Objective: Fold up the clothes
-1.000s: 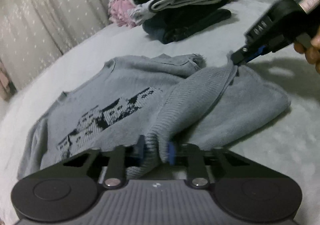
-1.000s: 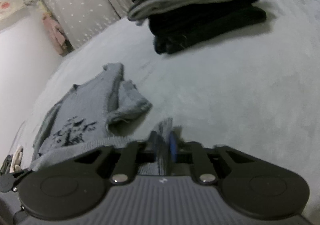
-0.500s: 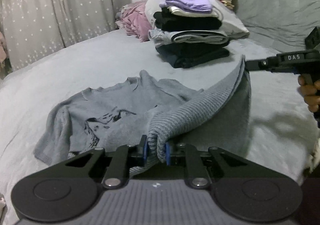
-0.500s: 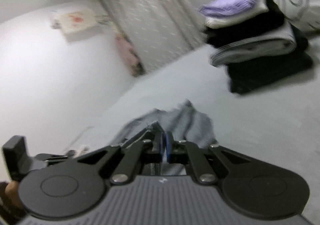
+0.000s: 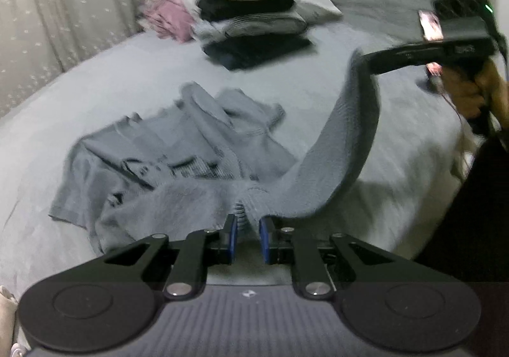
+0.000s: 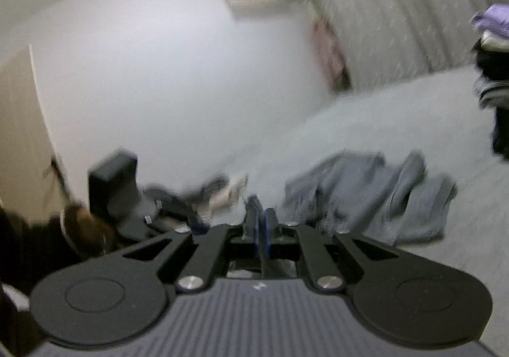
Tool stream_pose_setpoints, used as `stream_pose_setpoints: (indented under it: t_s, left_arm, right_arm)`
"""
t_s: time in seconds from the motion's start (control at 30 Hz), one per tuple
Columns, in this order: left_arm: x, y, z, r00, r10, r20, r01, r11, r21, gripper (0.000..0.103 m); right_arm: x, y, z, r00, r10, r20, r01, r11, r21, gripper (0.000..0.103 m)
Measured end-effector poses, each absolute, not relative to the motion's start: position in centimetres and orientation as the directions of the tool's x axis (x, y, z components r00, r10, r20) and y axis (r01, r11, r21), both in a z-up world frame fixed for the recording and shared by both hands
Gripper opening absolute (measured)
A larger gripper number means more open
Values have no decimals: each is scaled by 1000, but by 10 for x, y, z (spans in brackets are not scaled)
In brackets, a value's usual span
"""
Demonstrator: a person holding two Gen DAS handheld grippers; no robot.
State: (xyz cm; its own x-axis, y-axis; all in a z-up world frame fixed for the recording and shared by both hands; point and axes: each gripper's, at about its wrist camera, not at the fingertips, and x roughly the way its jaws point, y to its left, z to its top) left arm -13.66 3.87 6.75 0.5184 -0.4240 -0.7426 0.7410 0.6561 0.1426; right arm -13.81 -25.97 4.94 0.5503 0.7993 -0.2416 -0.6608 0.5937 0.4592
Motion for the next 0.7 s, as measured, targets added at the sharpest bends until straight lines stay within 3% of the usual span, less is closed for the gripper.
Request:
stream_pose_setpoints:
  t_s: [0.03,0.07,0.1,0.17,0.43,0.7]
  left_arm:
    - [-135,39,67,501,-424,-755,751,645,136,18]
    - [-134,40,67,487,-428,-762,759,638,126,25]
    - [-131,40,68,485,-429,-762,759,639,123,40]
    - [-125,40,70,499,-425,-755,752,645,134,53]
    - [-50,20,63,535,-370,-759,702,696,155,56]
    - [51,-17,56,528,-361,-769,632,772,72,56]
  right_arm:
    - [-129,-256,44,531,799,-284,-641,597,482,34]
    - [-122,-253,41,524,791,-316,-621,608,494,45]
    - [-120,-253,40,525,787,-325,-614,615,495,47]
    - [-104,-252,32,566,722,-398,-527,688,499,47]
    - [-36,-271,-7,631,522,-574,-147,807,572,47]
    - [15,-280,-36,634,476,-610,22,777,629,46]
